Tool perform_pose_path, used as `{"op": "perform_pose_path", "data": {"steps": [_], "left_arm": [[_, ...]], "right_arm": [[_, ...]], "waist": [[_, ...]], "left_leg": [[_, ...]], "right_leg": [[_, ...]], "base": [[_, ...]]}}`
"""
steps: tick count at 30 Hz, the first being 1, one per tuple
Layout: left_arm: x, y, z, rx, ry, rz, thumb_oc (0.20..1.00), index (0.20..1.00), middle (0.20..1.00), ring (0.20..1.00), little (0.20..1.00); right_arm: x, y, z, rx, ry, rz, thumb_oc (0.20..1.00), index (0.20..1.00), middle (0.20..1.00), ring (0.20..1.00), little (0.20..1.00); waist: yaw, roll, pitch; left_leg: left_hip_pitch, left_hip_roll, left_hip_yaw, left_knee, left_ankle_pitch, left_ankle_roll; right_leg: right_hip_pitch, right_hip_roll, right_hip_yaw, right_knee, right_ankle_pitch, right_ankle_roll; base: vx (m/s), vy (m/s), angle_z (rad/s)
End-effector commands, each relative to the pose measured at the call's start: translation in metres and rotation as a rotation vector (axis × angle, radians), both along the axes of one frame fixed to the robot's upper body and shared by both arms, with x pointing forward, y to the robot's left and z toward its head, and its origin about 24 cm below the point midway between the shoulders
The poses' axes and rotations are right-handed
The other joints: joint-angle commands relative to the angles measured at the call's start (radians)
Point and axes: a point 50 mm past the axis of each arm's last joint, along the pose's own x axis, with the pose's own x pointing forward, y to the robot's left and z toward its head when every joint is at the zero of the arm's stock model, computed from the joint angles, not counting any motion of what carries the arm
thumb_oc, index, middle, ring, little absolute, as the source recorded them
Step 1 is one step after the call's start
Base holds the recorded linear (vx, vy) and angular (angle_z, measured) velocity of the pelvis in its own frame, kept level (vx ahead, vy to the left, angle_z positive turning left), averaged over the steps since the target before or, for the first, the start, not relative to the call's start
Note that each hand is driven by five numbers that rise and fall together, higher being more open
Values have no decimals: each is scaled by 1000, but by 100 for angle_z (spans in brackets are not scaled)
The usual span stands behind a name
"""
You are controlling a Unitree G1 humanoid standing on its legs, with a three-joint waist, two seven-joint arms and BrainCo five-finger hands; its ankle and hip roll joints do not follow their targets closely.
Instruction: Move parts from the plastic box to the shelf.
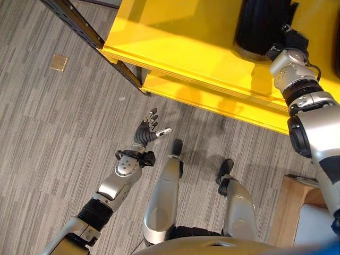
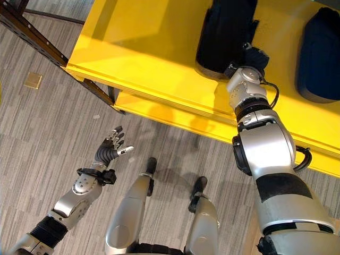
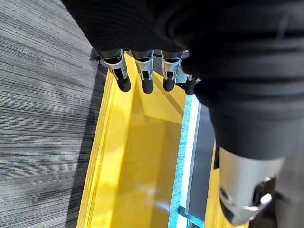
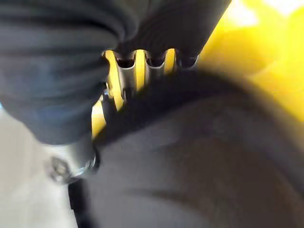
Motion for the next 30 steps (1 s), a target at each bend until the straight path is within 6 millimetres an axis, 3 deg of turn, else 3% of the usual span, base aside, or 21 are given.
{"op": "perform_pose_path", "data": {"steps": [1,13,18,30], "left_arm": [[-4,1,21,-29,-106,-22,1000,1000,1000,1000,1000],[-4,3,20,-34,-101,-10,1000,1000,1000,1000,1000],[-4,4,17,-41,-82,2,1000,1000,1000,1000,1000],[-3,5,17,-57,-84,26,1000,1000,1000,1000,1000]], "right_arm": [[-11,-17,57,-77,-184,-59,1000,1000,1000,1000,1000],[-9,2,66,-30,-267,-13,1000,1000,1000,1000,1000],[-11,26,79,-44,-366,47,1000,1000,1000,1000,1000],[-23,51,90,-112,-524,120,1000,1000,1000,1000,1000]], "waist": [[12,-1,-24],[7,-4,-28],[-4,-11,-30],[-28,-25,-25]], "left_leg": [[-7,35,-2,11,-53,-37],[-18,36,3,11,-31,-32],[-16,37,6,13,-32,-34],[-14,44,10,15,-34,-32]], "right_leg": [[66,-1,4,56,-94,9],[54,-2,-3,61,-82,3],[54,0,1,62,-80,1],[48,5,12,62,-77,0]], "base": [[0,0,0],[-18,6,0],[0,0,0],[-1,-1,-1]]}}
